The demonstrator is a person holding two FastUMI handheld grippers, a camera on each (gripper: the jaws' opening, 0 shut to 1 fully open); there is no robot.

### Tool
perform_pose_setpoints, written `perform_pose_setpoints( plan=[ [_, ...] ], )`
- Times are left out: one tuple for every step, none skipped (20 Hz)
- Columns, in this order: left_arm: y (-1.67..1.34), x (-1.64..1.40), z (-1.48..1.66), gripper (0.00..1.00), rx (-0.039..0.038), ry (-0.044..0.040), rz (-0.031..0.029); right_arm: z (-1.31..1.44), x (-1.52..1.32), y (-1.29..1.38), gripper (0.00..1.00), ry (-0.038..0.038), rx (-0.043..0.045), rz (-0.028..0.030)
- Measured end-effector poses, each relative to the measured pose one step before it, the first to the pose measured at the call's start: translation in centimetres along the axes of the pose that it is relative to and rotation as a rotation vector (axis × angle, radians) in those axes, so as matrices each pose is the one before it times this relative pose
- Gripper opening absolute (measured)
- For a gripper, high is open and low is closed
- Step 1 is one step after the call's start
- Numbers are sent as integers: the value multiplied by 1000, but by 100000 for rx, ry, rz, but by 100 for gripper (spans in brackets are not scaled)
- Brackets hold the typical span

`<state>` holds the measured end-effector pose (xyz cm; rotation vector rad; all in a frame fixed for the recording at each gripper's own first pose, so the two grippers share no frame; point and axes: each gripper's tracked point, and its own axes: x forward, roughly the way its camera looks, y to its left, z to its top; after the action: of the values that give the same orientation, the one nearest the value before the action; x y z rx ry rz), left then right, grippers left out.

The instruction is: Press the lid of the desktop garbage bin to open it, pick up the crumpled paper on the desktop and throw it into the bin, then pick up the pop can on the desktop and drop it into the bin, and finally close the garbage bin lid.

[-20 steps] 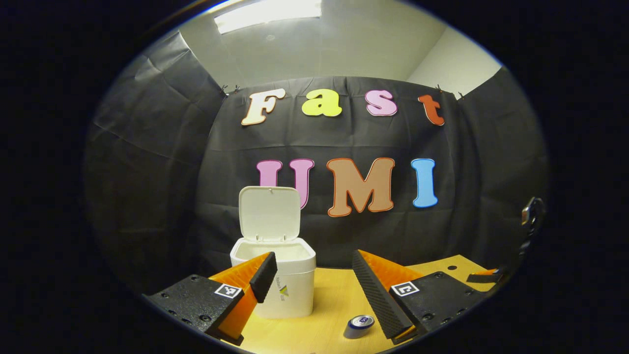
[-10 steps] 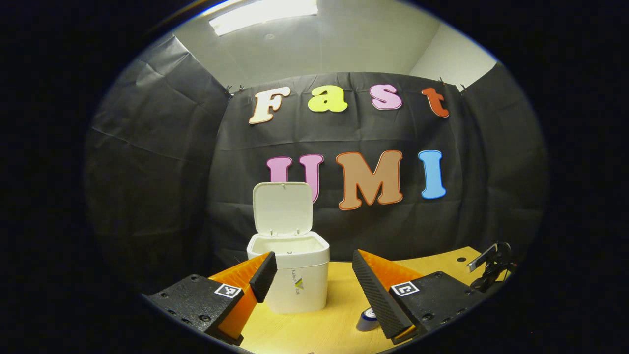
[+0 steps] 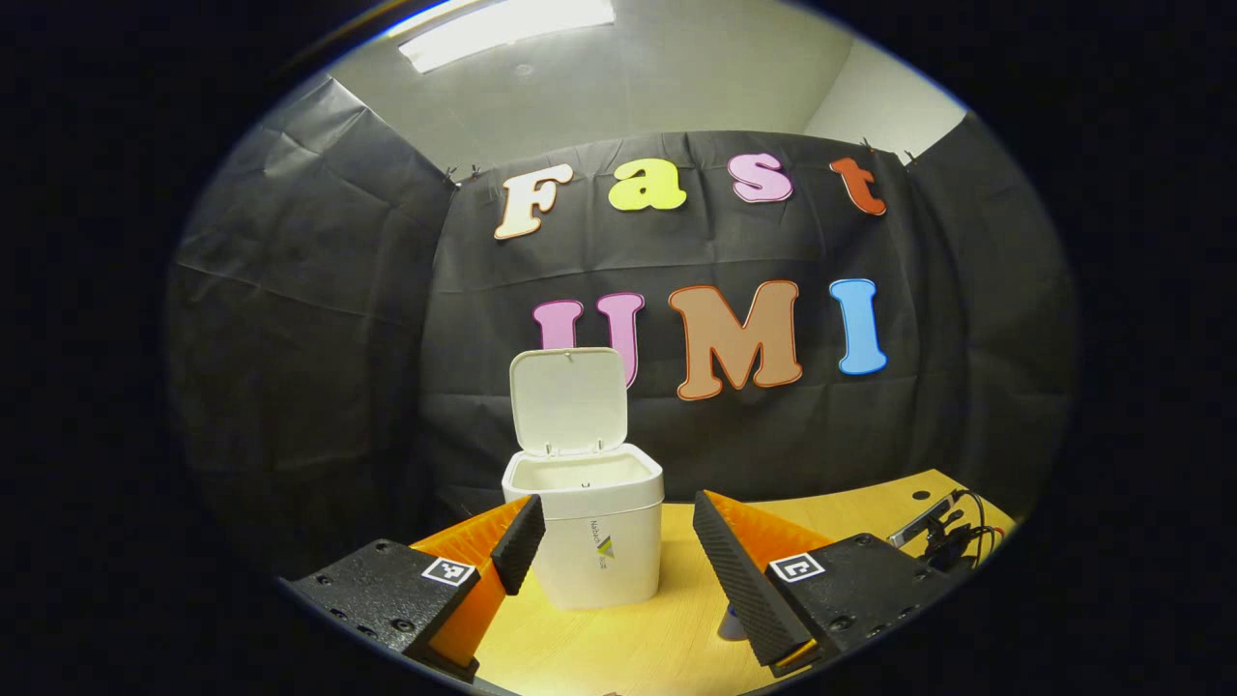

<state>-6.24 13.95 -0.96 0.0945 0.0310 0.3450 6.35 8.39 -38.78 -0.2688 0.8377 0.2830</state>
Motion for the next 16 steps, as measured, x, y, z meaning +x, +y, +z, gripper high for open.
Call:
perform_pose_setpoints(
  plan=[
    [-141, 40, 0, 94, 85, 80, -393, 62, 62, 381, 94, -603, 230, 867],
    [-78, -17, -79, 94, 66, 100, -369, 78, -3, 219, 85, 358, -589, 1258],
    [-104, 23, -49, 94, 77, 124, -299, -130, 84, 300, 85, 368, -576, 1320],
    [-60, 88, -87, 94, 4, 165, -281, 66, 74, 254, 81, -234, -660, 749],
    [-142, 17, -114, 96, -109, 235, -394, -60, 197, 239, 66, -121, -1229, 707],
    [-176, 37, -18, 97, -68, 308, -475, -68, 15, 196, 60, 105, -921, 139],
    [-105, -3, -119, 97, 47, 226, -354, -9, 74, 139, 40, -213, -353, 1194],
    [-132, 27, -65, 97, 88, 63, -405, -32, -4, 174, 42, 459, 1202, 1198],
    [-145, 62, 6, 97, 36, -6, -428, -28, -31, 102, 34, 389, 1604, 936],
    [-92, 44, -134, 97, -26, 161, -482, -26, -183, -25, 29, 73, 1459, 907],
    [-132, 61, -83, 97, -31, 254, -562, -79, -192, -140, 25, 373, 1079, 762],
    [-69, 100, -67, 94, -180, 167, -369, 239, -341, -171, 25, -1147, 349, 490],
    [-105, 92, -133, 97, -84, 203, -590, 464, -633, 75, 26, -1713, 799, 726],
    [-59, 122, -127, 97, -178, 211, -283, 1100, -781, 74, 25, -3531, 1259, 1015],
    [-31, 146, -151, 94, -321, 215, -334, 1204, -954, 389, 25, -3517, 1265, 1356],
    [-164, 153, -102, 94, -452, 206, -529, 1581, -917, 335, 25, -3818, 1209, 1138]
  ],
)
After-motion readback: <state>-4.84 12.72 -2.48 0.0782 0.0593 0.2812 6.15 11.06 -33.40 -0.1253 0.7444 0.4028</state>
